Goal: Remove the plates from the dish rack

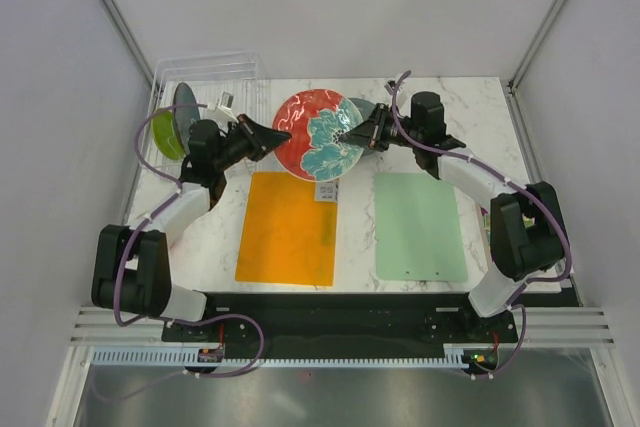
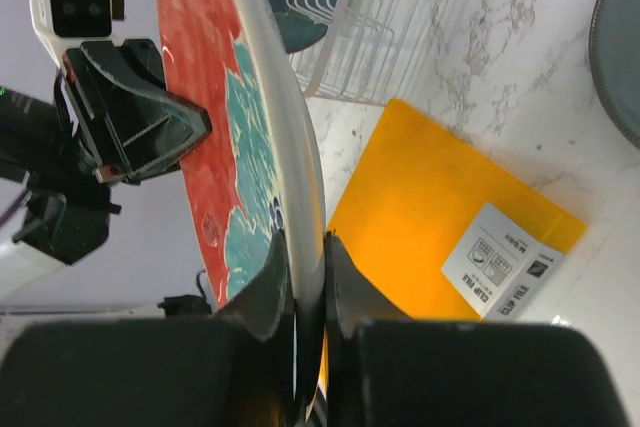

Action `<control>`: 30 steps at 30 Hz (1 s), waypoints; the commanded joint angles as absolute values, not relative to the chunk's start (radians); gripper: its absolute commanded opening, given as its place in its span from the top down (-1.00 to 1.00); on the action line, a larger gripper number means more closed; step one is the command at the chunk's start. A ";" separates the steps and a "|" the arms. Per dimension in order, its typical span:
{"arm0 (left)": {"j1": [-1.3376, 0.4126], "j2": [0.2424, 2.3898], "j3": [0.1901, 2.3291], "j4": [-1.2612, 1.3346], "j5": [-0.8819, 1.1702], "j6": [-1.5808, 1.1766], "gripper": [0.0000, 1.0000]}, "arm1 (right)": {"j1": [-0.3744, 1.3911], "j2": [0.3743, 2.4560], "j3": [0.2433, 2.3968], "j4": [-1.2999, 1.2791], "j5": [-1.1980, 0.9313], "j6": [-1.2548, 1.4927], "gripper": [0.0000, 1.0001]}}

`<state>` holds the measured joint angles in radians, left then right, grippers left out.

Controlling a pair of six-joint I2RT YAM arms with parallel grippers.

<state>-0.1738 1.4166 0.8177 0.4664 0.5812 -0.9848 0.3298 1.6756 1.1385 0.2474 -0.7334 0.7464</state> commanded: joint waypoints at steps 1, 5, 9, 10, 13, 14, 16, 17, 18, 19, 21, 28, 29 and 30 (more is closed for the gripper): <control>-0.178 1.393 0.859 0.646 0.632 -1.062 0.95 | 0.336 1.695 1.184 0.259 -0.730 0.707 1.00; -0.178 1.393 0.885 0.530 0.600 -0.979 0.85 | 0.336 1.660 1.215 0.121 -0.586 0.593 1.00; -0.178 1.371 0.971 0.215 0.464 -0.717 0.23 | 0.333 1.640 1.282 0.002 -0.408 0.497 1.00; -0.178 1.362 0.991 0.159 0.422 -0.668 0.05 | 0.321 1.643 1.295 -0.038 -0.373 0.489 1.00; -0.176 1.341 1.061 -0.062 0.226 -0.500 -0.28 | 0.275 1.669 1.342 -0.054 -0.357 0.492 1.00; -0.176 1.321 1.084 -0.122 0.134 -0.473 -0.37 | 0.262 1.693 1.373 -0.057 -0.356 0.495 1.00; -0.173 1.289 1.088 -0.153 0.068 -0.405 -0.52 | 0.226 1.727 1.406 -0.060 -0.362 0.506 1.00; -0.172 1.255 1.082 -0.159 0.017 -0.390 -0.58 | 0.213 1.767 1.426 -0.061 -0.367 0.506 1.00; -0.172 1.235 1.075 -0.163 0.003 -0.362 -0.61 | 0.203 1.790 1.468 -0.063 -0.374 0.509 1.00; -0.172 1.218 1.071 -0.163 -0.021 -0.350 -0.63 | 0.181 1.813 1.489 -0.064 -0.382 0.518 1.00; -0.170 1.165 1.058 -0.166 -0.067 -0.315 -0.65 | 0.164 1.891 1.555 -0.064 -0.409 0.528 1.00; -0.169 1.074 1.049 -0.166 -0.207 -0.216 -0.86 | 0.123 2.126 1.768 -0.031 -0.528 0.609 1.00; -0.169 1.072 1.046 -0.166 -0.213 -0.203 -0.86 | 0.123 2.149 1.785 -0.022 -0.543 0.626 1.00; -0.167 1.071 1.046 -0.166 -0.216 -0.199 -0.86 | 0.123 2.172 1.804 -0.008 -0.579 0.647 1.00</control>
<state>-0.1722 1.0897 1.0409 -0.1532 -0.1207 -0.3077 0.1089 2.1365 1.6470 -0.1959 -0.3740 0.5346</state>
